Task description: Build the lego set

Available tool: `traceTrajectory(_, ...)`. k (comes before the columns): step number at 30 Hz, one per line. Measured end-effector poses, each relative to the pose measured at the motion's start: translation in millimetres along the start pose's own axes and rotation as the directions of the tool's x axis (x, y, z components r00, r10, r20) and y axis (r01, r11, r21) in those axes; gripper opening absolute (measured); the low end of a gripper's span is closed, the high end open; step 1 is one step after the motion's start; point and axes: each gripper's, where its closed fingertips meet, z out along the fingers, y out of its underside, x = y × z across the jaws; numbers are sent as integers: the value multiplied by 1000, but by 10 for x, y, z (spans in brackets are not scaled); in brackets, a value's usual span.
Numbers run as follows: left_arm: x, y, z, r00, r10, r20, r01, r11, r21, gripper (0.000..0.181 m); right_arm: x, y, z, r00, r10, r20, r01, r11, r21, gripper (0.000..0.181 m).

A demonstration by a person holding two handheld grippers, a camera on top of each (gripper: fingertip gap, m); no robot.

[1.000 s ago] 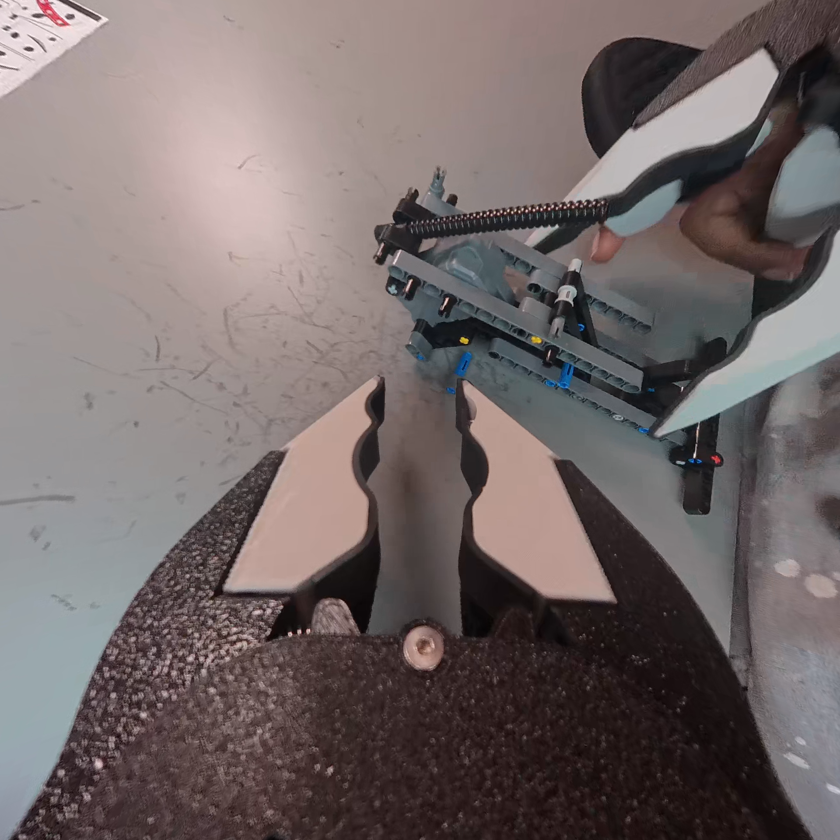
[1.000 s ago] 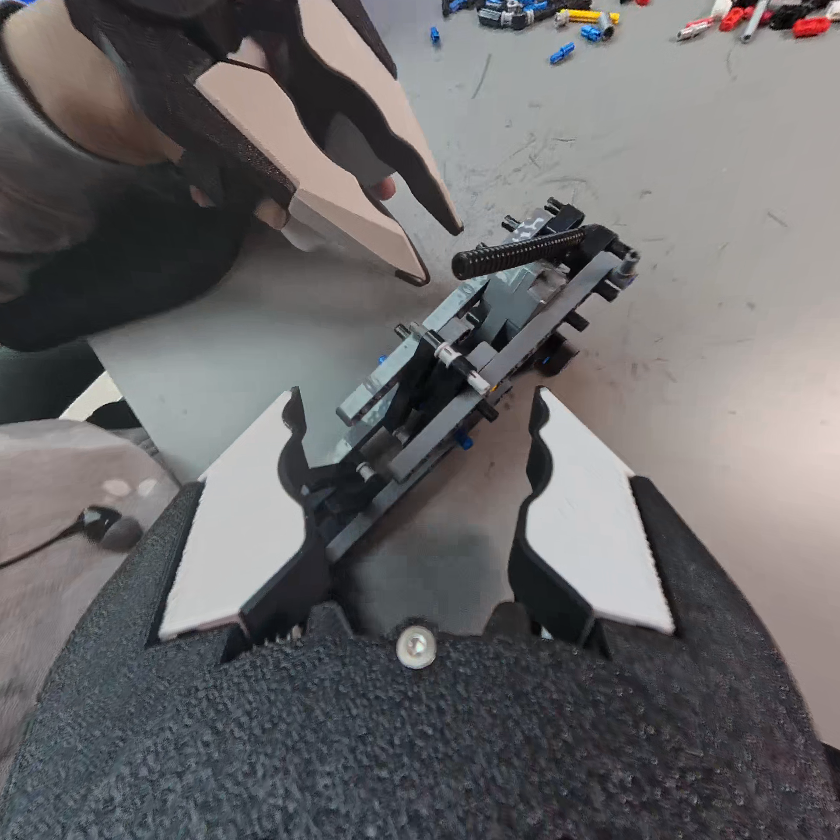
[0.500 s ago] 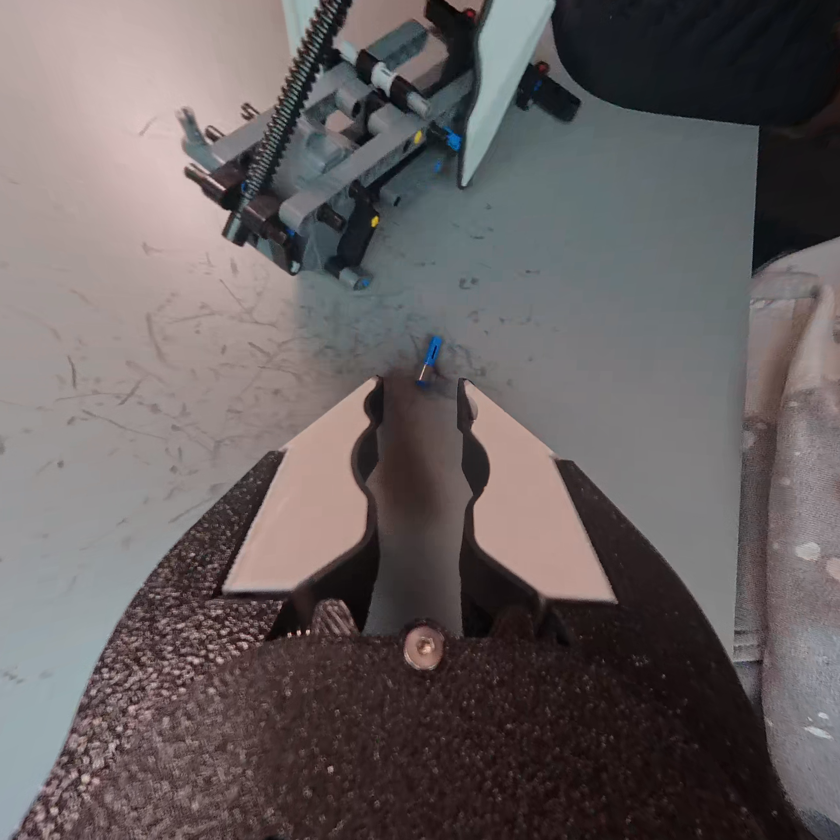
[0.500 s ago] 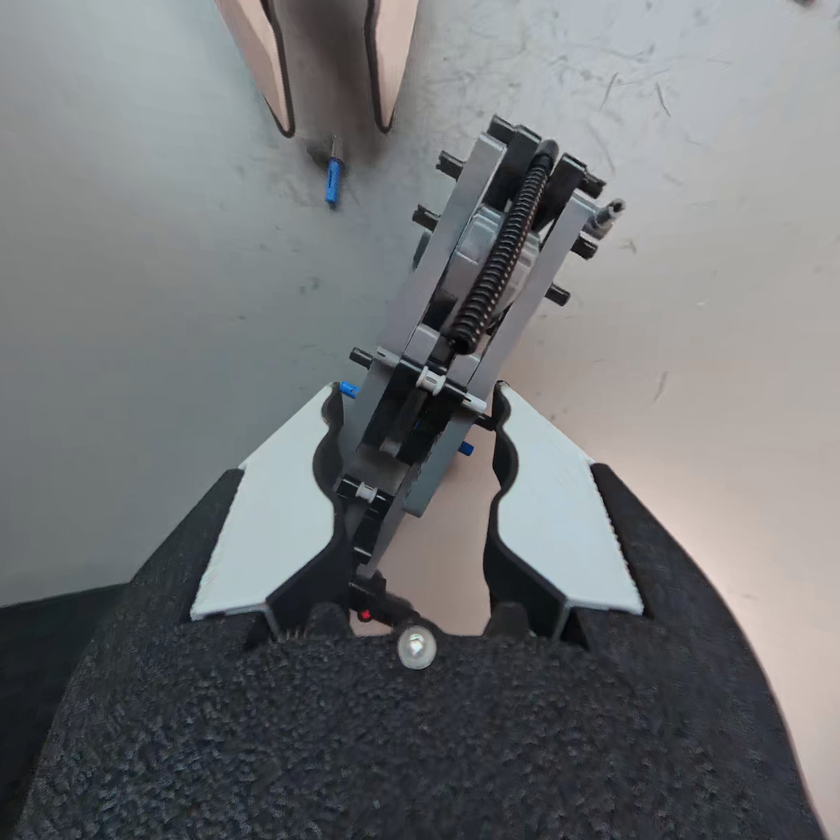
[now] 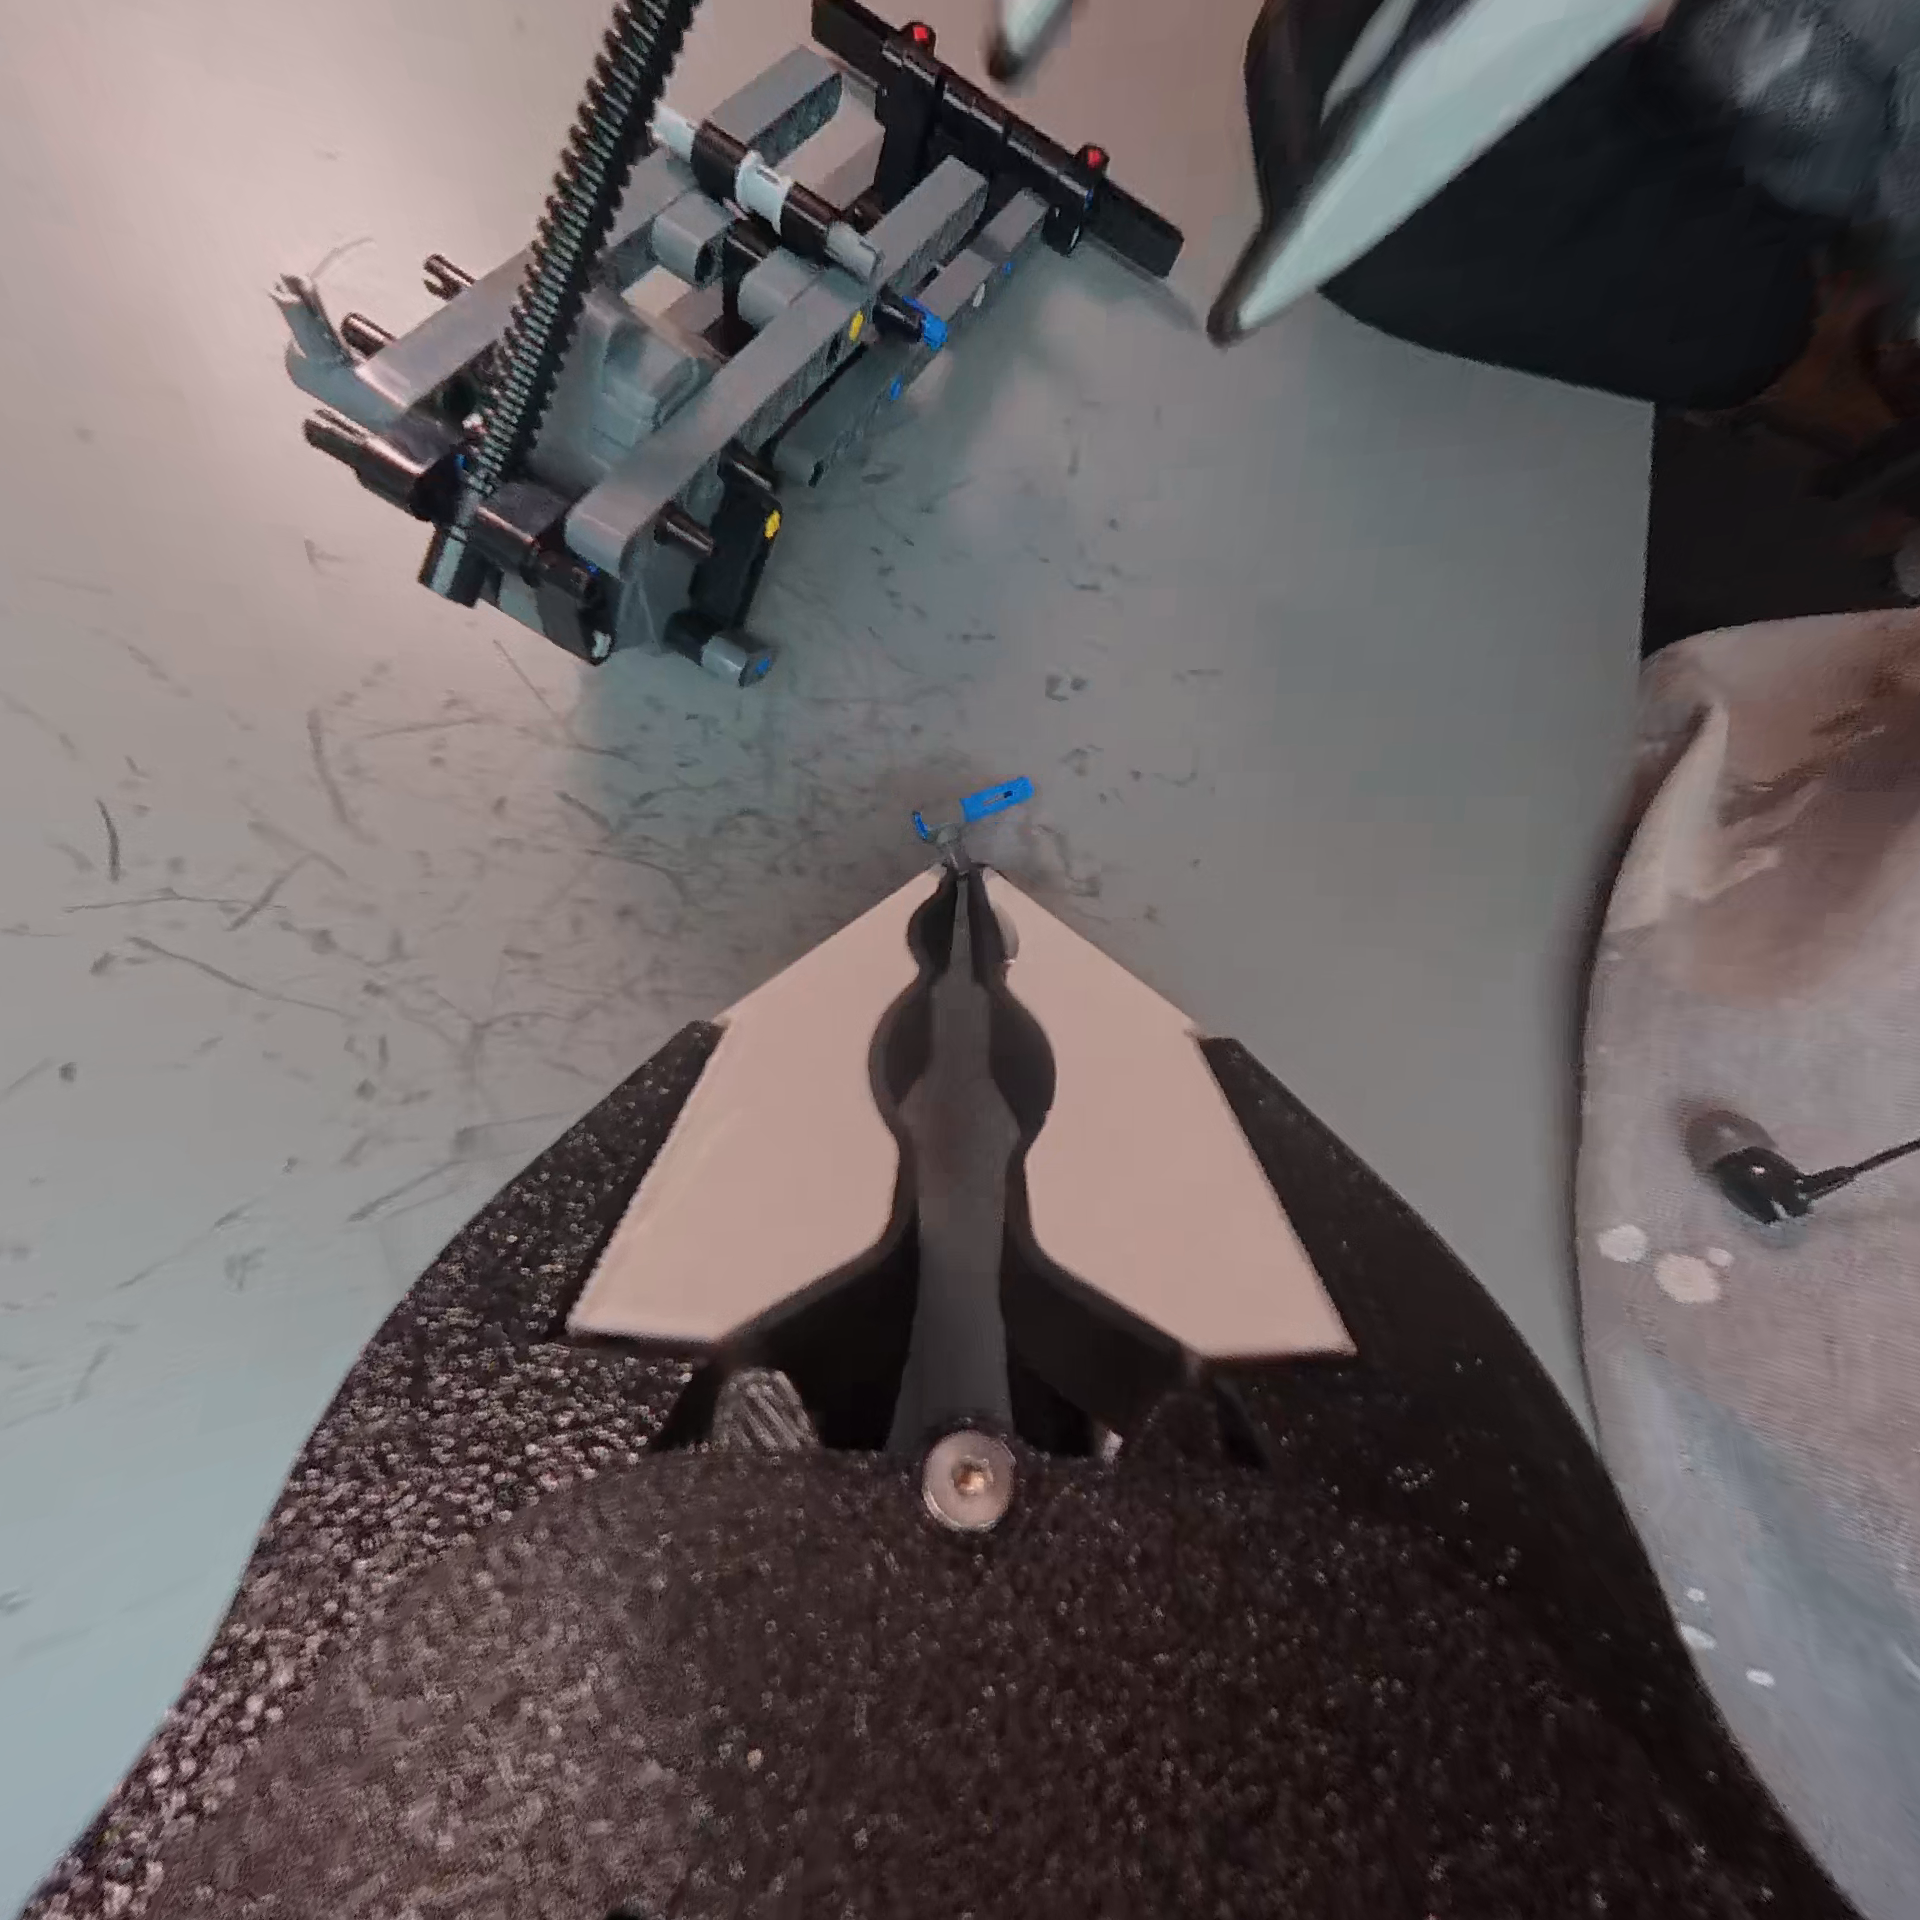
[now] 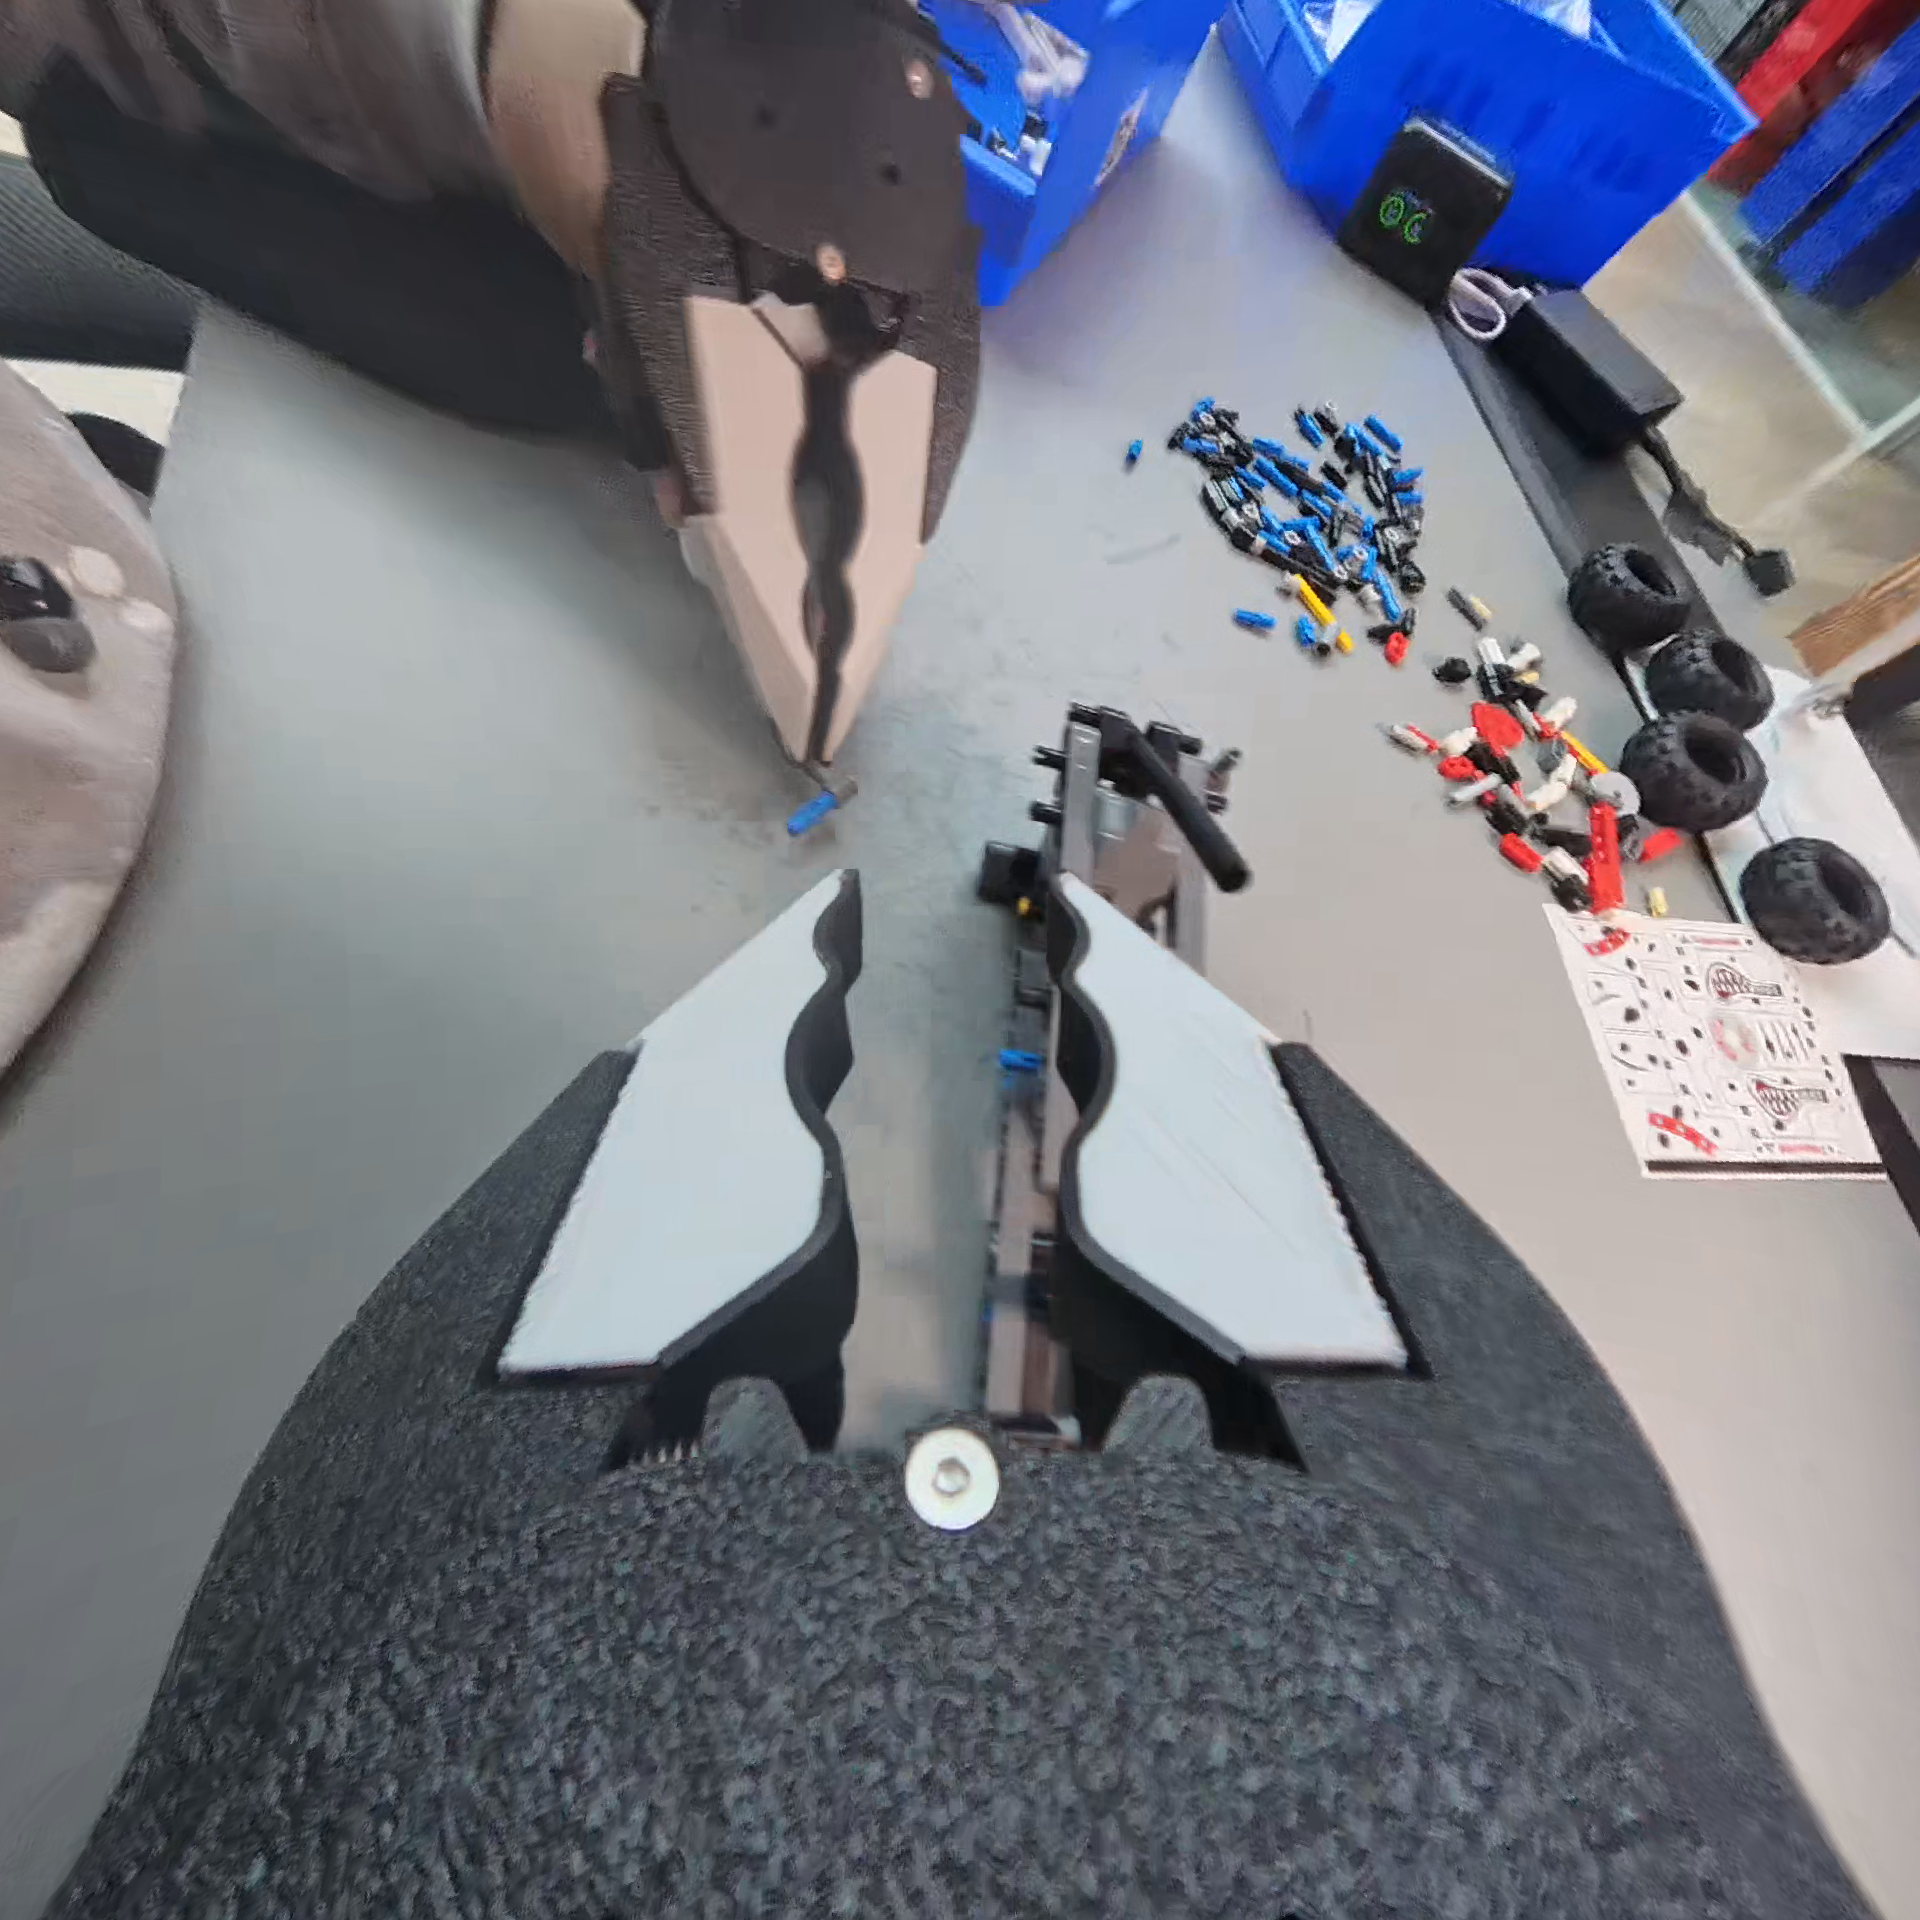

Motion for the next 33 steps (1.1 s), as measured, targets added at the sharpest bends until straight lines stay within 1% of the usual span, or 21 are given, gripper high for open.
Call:
traceTrajectory(1, 27, -29, -16, 999, -22, -29, 22, 1000, 14, 3, -112, -21, 67, 1000, -8, -13, 8, 1000, -6, 29)
traceTrajectory(2, 60, -65, -35, 998, -38, -58, 40, 999, 31, 2, -201, -19, 155, 1000, -8, -20, 8, 1000, -21, 30)
traceTrajectory(4, 125, -165, -82, 990, -81, -115, 89, 993, 71, 2, -292, -80, 320, 999, -22, -47, 22, 1000, -3, 40)
traceTrajectory(5, 151, -219, -111, 984, -105, -143, 119, 989, 89, 1, -314, -126, 371, 996, -69, -65, 70, 997, 17, 40)
traceTrajectory(6, 164, -270, -143, 978, -126, -164, 145, 984, 107, 0, -330, -166, 404, 986, -147, -84, 149, 989, 24, 41)
traceTrajectory(7, 176, -311, -176, 973, -142, -182, 165, 979, 120, 1, -309, -216, 417, 963, -236, -129, 242, 970, 29, 37)
traceTrajectory(9, 183, -365, -237, 969, -152, -194, 182, 973, 143, 1, -247, -227, 434, 904, -384, -186, 386, 922, -29, 27)
traceTrajectory(11, 157, -370, -272, 973, -151, -174, 178, 972, 151, 1, -198, -195, 444, 861, -466, -204, 459, 885, -82, 24)
traceTrajectory(12, 147, -368, -281, 975, -150, -166, 176, 972, 154, 1, -197, -122, 458, 856, -484, -178, 470, 875, -118, 25)
traceTrajectory(13, 129, -358, -284, 977, -148, -152, 172, 973, 154, 1, -224, -51, 462, 869, -476, -138, 460, 878, -133, 25)
traceTrajectory(15, 67, -311, -270, 988, -122, -96, 135, 981, 142, 1, -264, 14, 421, 916, -392, -83, 382, 917, -119, 22)
traceTrajectory(16, 35, -277, -254, 993, -100, -61, 107, 986, 129, 1, -241, 73, 381, 936, -347, -64, 337, 932, -135, 18)
traceTrajectory(18, -5, -232, -214, 998, -66, -11, 67, 991, 113, 5, -180, 264, 291, 971, -237, -24, 227, 951, -210, 19)
traceTrajectory(20, -14, -215, -169, 998, -63, 0, 62, 992, 109, 14, -125, 399, 200, 992, -120, -28, 109, 961, -254, 20)
traceTrajectory(22, -40, -202, -131, 997, -72, 8, 71, 992, 107, 21, -89, 480, 121, 997, -38, -62, 21, 965, -261, 19)
traceTrajectory(25, -187, -214, -128, 995, -80, 66, 71, 990, 124, 32, -129, 596, 97, 991, 99, -85, -118, 957, -266, 19)
traceTrajectory(27, -360, -284, -183, 990, -70, 120, 51, 987, 154, 44, -156, 679, 110, 979, 175, -103, -198, 935, -295, 19)
traceTrajectory(29, -535, -385, -249, 988, -53, 146, 25, 982, 189, 56, -126, 773, 108, 972, 196, -128, -229, 914, -335, 20)
traceTrajectory(30, -600, -439, -265, 989, -48, 136, 20, 979, 204, 64, -96, 814, 97, 972, 191, -136, -228, 907, -353, 22)
traceTrajectory(32, -659, -555, -239, 996, -47, 78, 28, 972, 232, 83, -49, 855, 74, 972, 199, -122, -231, 899, -372, 26)
traceTrajectory(33, -659, -609, -200, 998, -38, 44, 26, 970, 242, 90, -20, 871, 63, 972, 204, -114, -233, 894, -382, 31)
